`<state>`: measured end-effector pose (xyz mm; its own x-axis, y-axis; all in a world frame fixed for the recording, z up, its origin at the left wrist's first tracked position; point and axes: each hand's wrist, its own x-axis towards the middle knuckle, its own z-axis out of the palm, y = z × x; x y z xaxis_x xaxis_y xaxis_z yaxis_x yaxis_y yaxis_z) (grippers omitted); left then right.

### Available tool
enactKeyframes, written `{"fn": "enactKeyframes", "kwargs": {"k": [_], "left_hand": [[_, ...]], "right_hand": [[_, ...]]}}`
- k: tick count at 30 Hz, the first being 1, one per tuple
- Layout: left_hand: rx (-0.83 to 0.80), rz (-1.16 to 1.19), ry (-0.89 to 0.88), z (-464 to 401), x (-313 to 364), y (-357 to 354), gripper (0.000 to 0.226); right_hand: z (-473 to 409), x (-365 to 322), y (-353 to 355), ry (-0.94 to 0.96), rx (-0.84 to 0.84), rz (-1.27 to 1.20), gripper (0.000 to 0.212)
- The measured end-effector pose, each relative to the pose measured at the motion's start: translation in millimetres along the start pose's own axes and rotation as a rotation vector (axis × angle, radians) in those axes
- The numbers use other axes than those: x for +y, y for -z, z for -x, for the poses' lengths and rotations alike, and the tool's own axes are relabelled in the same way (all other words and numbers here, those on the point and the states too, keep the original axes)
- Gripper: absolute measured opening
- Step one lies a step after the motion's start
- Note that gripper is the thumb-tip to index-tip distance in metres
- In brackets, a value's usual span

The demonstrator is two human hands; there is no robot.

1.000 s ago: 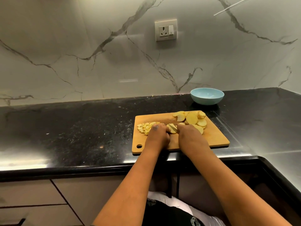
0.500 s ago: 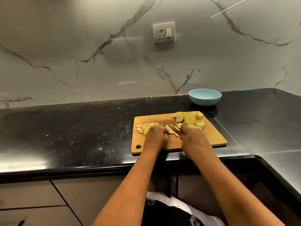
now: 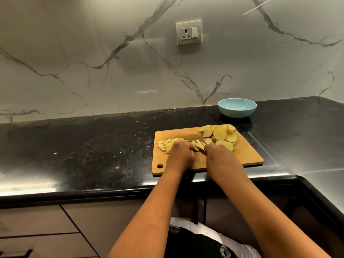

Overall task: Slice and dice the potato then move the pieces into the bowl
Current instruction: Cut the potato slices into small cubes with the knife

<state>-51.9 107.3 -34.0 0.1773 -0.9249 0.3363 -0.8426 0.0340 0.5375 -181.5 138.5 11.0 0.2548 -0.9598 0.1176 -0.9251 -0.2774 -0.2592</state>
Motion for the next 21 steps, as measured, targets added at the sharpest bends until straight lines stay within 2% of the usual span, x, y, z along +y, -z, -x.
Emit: {"fn": "enactKeyframes", "kwargs": {"k": [3, 5, 8, 10, 12, 14, 21], "left_hand": [[-0.001, 0.013, 0.023, 0.5, -1.6, -0.8, 0.029], [-0.005, 0.027, 0.028, 1.0, -1.9, 0.0, 0.027], [0.007, 0.049, 0.031, 1.0, -2.3, 1.2, 0.027], [0.028, 0.042, 0.007, 0.2, -1.8, 1.2, 0.049], [-0.038, 0.001, 0.001, -0.7, 1.9, 0.2, 0.073], [-0.089, -0.044, 0.025, -3.4, 6.4, -2.8, 0.082], [-0.052, -0.105, 0.061, -21.5, 5.4, -10.8, 0.064]], "right_hand": [[12.1, 20.1, 12.1, -0.063, -0.078, -0.018, 0.031], [16.2, 32.9, 23.2, -0.074, -0.096, -0.095, 0.026], [12.8, 49.8, 32.7, -0.058, 0.003, -0.317, 0.010], [0.9, 58.4, 30.5, -0.063, 0.089, -0.389, 0.008], [-14.5, 63.4, 21.2, -0.065, 0.156, -0.409, 0.011], [-27.6, 64.3, 8.2, -0.040, 0.233, -0.448, 0.013], [-38.5, 66.3, -36.2, 0.118, 0.444, -0.515, 0.005]]}}
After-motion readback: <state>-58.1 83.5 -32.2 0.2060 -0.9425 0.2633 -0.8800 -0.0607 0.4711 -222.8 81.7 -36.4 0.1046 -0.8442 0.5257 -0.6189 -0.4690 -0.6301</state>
